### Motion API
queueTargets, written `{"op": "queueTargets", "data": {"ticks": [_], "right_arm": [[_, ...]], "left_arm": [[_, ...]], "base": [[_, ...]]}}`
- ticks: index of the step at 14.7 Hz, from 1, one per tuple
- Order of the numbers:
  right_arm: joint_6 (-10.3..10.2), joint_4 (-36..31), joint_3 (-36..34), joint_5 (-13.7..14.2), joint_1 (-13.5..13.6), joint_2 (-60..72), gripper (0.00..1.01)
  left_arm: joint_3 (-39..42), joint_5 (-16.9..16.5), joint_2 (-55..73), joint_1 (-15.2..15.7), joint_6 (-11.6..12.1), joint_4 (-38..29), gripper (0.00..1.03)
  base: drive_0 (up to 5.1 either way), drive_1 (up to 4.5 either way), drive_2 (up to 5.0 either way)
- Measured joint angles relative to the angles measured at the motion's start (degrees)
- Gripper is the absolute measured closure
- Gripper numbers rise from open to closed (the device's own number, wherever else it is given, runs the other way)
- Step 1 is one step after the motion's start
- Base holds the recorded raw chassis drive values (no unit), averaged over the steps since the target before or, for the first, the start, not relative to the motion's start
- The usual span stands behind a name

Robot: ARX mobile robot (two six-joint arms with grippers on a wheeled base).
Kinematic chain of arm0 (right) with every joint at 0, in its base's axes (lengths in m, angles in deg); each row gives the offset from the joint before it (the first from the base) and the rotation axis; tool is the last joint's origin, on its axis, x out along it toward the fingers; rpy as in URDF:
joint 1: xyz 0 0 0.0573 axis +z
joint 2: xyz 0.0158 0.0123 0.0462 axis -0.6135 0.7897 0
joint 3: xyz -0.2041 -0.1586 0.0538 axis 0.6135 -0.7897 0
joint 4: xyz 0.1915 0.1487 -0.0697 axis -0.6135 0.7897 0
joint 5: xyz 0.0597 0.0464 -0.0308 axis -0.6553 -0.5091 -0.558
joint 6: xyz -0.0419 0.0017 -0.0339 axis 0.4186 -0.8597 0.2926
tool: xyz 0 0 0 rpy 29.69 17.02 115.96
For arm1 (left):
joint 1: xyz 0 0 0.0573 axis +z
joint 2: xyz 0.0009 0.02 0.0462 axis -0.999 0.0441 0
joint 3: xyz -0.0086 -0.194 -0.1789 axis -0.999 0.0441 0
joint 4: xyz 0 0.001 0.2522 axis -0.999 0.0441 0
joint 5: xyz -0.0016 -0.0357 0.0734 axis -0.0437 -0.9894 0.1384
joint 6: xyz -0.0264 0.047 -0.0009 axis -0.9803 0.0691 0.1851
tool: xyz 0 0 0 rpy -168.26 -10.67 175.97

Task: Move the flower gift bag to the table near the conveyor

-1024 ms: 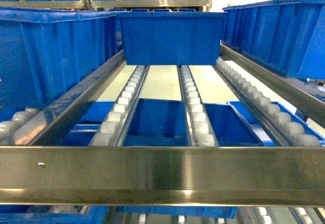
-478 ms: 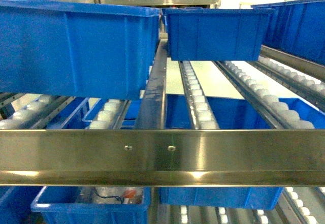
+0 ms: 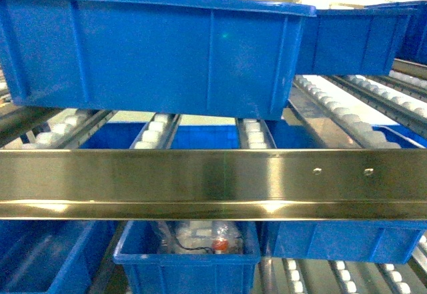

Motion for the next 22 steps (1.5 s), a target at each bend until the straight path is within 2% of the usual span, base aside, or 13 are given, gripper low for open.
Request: {"op": "queueTargets", "data": {"ticks": [22], "right_arm": [[0.00, 0.11, -0.02, 0.00, 0.00, 0.13, 0.98]], "left_arm": [[0.00, 0.00, 0.00, 0.09, 0.00, -0.04, 1.01]], "base": [[-4.7, 1.01, 3.7]]}}
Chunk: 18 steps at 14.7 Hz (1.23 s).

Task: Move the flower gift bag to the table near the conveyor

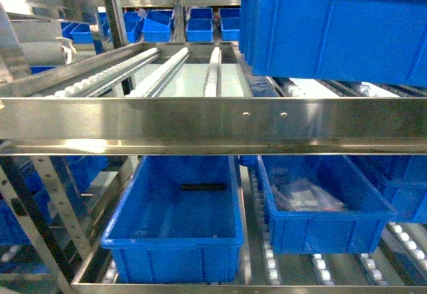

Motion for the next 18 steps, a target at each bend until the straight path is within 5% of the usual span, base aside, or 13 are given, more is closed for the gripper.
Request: {"op": "queueTargets", "data": {"ticks": [18], "right_arm": [[0.00, 0.02, 0.00, 0.00, 0.00, 0.00, 0.98]], "left_arm": [[0.00, 0.00, 0.00, 0.00, 0.00, 0.02, 1.01]], "base": [[-4.8, 1.36, 3.4]]}}
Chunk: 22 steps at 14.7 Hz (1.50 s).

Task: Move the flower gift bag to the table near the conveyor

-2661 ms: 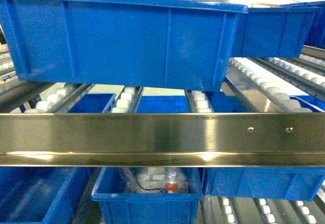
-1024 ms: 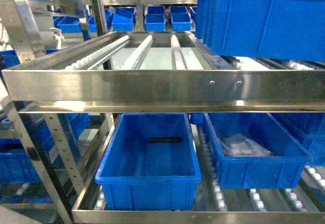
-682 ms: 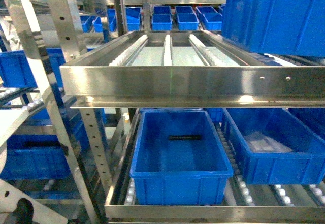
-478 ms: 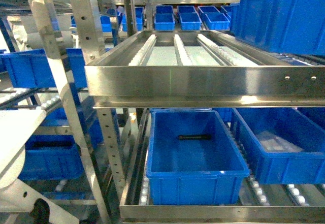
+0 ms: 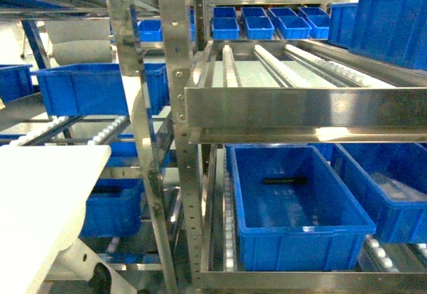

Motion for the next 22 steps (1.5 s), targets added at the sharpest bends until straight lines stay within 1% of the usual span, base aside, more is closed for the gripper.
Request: {"op": "queueTargets", "data": {"ticks": [22], "right_arm": [[-0.02, 0.07, 0.00, 0.00, 0.00, 0.00, 0.98]], "left_arm": [[0.00, 0.00, 0.04, -0.04, 0.00, 0.02, 1.01]], "base": [[-4.9, 2.48, 2.5]]}}
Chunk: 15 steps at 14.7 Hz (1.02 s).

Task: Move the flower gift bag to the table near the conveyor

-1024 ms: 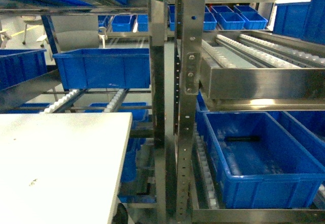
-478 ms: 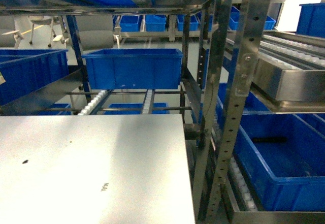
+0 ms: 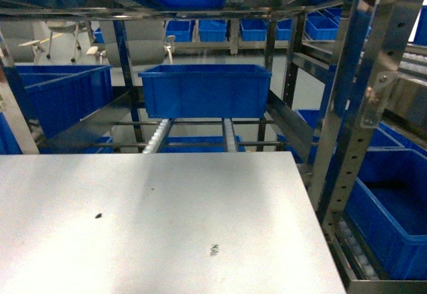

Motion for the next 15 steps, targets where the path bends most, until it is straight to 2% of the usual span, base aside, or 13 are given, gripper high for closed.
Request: {"op": "queueTargets", "data": {"ticks": [15], "right_arm": [[0.02, 0.02, 0.00, 0.00, 0.00, 0.04, 0.98]], "left_arm": [[0.00, 0.00, -0.04, -0.04, 0.00, 0.00, 1.01]], "base": [[-4.8, 2.51, 2.5]]}}
